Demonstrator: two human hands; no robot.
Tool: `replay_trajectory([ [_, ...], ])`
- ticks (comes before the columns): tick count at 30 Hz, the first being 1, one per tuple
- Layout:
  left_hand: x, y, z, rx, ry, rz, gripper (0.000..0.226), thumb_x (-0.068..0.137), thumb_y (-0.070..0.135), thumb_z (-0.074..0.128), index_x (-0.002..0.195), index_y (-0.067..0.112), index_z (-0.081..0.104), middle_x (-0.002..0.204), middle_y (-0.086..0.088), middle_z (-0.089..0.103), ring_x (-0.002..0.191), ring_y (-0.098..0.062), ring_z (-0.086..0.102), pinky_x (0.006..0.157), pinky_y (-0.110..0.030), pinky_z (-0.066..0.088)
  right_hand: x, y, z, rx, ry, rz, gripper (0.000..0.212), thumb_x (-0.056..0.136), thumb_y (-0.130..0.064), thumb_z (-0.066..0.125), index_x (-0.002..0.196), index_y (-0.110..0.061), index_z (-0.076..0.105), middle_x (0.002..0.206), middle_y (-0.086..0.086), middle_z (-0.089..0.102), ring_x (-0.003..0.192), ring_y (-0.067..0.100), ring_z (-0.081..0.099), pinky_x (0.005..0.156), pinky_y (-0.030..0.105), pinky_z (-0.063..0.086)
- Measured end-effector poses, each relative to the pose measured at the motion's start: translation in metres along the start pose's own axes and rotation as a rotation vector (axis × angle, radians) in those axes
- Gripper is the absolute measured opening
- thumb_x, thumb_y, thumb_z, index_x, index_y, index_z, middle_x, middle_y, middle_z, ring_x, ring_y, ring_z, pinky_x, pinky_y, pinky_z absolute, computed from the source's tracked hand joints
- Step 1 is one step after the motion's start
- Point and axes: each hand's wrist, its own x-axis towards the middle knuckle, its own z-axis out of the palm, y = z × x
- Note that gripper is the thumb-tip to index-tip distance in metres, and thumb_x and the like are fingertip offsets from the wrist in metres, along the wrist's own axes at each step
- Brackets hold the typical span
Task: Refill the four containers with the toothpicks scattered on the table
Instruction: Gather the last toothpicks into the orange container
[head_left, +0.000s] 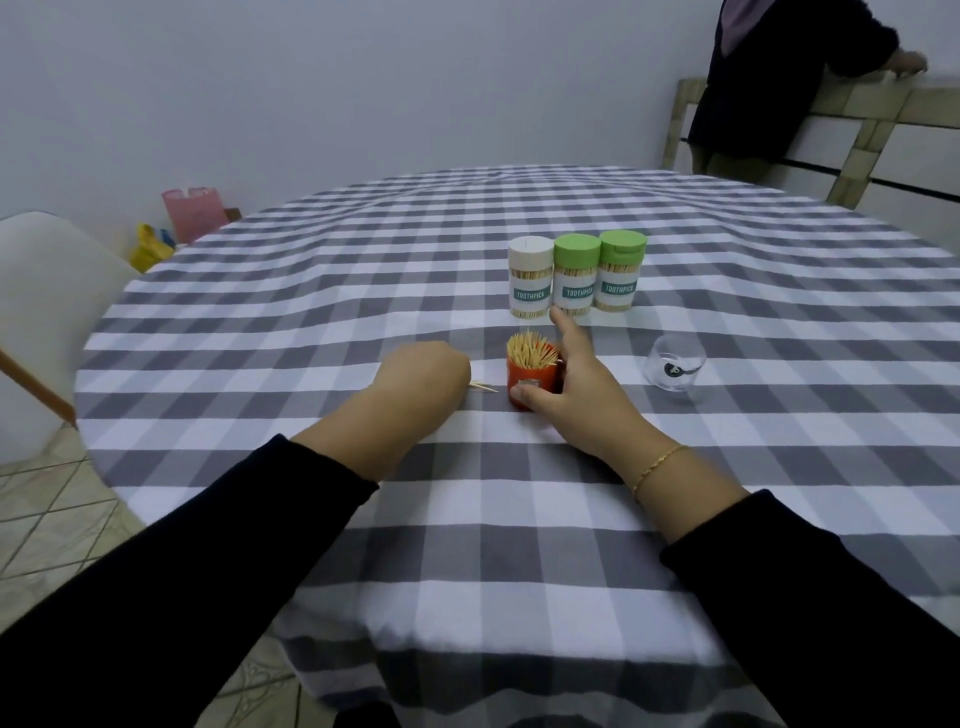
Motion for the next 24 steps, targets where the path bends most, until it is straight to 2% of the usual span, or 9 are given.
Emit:
replay_trajectory([
  [5,-0.001,0.009,-0.001,0.104,0.045,0.020,0.020,0.097,0.015,0.052,0.112,0.010,0.066,0.089,-0.004,0.054,0.077,-0.021,0.054,0.072,-0.028,0.049,-0.001,0.000,-0.001,-0.002,-0.003,-0.007,0.092,0.085,-0.022,0.070,0.151,-0.028,0.006,0.152,0.000,0.031,0.134,0.019,0.037,0.104,0.027,0.033],
  [8,0.003,-0.004,0.009,-0.031,0.158,-0.067,0.020,0.098,0.019,0.050,0.104,0.013,0.068,0.083,-0.001,0.060,0.076,-0.020,0.058,0.076,-0.029,0.049,-0.001,0.000,-0.002,0.000,-0.014,0.005,0.091,0.085,-0.023,0.069,0.150,-0.031,0.006,0.150,0.001,0.033,0.133,0.019,0.039,0.104,0.028,0.034],
  [12,-0.002,-0.016,0.014,-0.703,0.415,-0.253,0.030,0.101,0.032,0.046,0.103,0.016,0.072,0.087,-0.003,0.069,0.077,-0.023,0.061,0.077,-0.037,0.054,-0.001,0.001,-0.003,-0.028,-0.031,-0.003,0.085,0.086,-0.025,0.068,0.150,-0.032,0.012,0.150,-0.001,0.035,0.132,0.020,0.040,0.106,0.029,0.034],
  [14,-0.007,-0.012,0.007,-1.127,0.481,-0.255,0.024,0.099,0.028,0.052,0.108,0.017,0.072,0.101,-0.002,0.071,0.086,-0.019,0.064,0.080,-0.033,0.054,0.000,0.001,-0.004,-0.049,-0.047,0.003,0.081,0.087,-0.027,0.067,0.151,-0.028,0.017,0.150,-0.001,0.036,0.133,0.019,0.038,0.104,0.024,0.030],
  [16,-0.010,-0.007,-0.004,-1.460,0.504,-0.194,0.013,0.095,0.024,0.059,0.098,0.022,0.072,0.108,0.000,0.071,0.094,-0.016,0.067,0.087,-0.028,0.052,0.000,0.001,-0.004,-0.043,-0.050,0.008,0.080,0.087,-0.027,0.067,0.151,-0.026,0.019,0.150,-0.001,0.036,0.133,0.018,0.038,0.102,0.021,0.029],
  [18,-0.013,0.000,-0.014,-1.644,0.484,-0.115,0.010,0.092,0.024,0.062,0.087,0.029,0.069,0.105,0.003,0.073,0.098,-0.013,0.068,0.097,-0.031,0.046,0.000,0.001,-0.004,-0.032,-0.048,0.004,0.081,0.086,-0.027,0.068,0.151,-0.025,0.019,0.150,-0.002,0.035,0.134,0.017,0.037,0.103,0.020,0.027],
  [20,-0.014,0.008,-0.021,-1.726,0.426,-0.051,0.011,0.094,0.024,0.060,0.088,0.029,0.068,0.097,0.010,0.074,0.100,-0.006,0.066,0.105,-0.032,0.035,-0.001,0.001,-0.005,-0.016,-0.047,0.004,0.081,0.086,-0.027,0.069,0.151,-0.025,0.020,0.151,-0.002,0.035,0.135,0.016,0.036,0.105,0.021,0.028],
  [22,-0.015,0.017,-0.025,-1.783,0.367,-0.029,0.010,0.094,0.023,0.059,0.093,0.024,0.069,0.089,0.017,0.072,0.092,0.010,0.061,0.102,-0.031,0.025,-0.001,0.001,-0.005,-0.003,-0.045,0.003,0.081,0.085,-0.026,0.069,0.151,-0.025,0.021,0.150,-0.001,0.036,0.134,0.016,0.038,0.105,0.022,0.029],
  [24,-0.013,0.021,-0.024,-1.786,0.341,-0.068,0.016,0.093,0.022,0.061,0.103,0.018,0.072,0.087,0.022,0.067,0.082,0.016,0.053,0.095,-0.027,0.025,-0.001,0.000,-0.005,0.003,-0.047,0.002,0.081,0.085,-0.026,0.069,0.150,-0.025,0.021,0.149,-0.001,0.037,0.133,0.016,0.039,0.104,0.021,0.030],
])
